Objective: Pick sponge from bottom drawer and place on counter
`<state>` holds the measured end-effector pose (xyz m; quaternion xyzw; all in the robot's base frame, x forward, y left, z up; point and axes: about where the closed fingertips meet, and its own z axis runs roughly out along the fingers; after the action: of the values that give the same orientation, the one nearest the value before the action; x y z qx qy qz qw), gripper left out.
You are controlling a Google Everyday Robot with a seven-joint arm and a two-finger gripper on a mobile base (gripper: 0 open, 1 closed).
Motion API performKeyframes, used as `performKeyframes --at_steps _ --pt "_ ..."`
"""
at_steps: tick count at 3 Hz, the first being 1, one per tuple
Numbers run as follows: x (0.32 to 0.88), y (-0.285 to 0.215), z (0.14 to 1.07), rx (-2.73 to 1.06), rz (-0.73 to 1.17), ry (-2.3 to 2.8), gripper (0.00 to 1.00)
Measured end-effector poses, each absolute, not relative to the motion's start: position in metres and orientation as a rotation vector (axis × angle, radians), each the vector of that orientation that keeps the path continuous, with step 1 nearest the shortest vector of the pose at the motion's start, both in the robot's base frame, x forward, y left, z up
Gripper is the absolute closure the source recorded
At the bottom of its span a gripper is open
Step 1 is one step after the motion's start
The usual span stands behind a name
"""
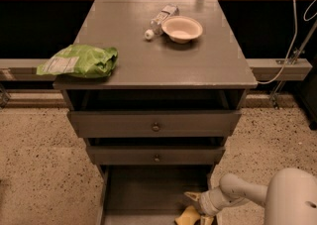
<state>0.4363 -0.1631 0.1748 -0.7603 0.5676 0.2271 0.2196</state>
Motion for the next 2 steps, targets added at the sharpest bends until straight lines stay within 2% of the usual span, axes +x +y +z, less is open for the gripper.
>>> performKeyframes --at_steps 1,2 --pt "0.436 -0.158 0.152 -2.124 0.599 1.543 0.0" --pt "0.436 -0.15 0.137 -2.146 0.603 1.524 0.19"
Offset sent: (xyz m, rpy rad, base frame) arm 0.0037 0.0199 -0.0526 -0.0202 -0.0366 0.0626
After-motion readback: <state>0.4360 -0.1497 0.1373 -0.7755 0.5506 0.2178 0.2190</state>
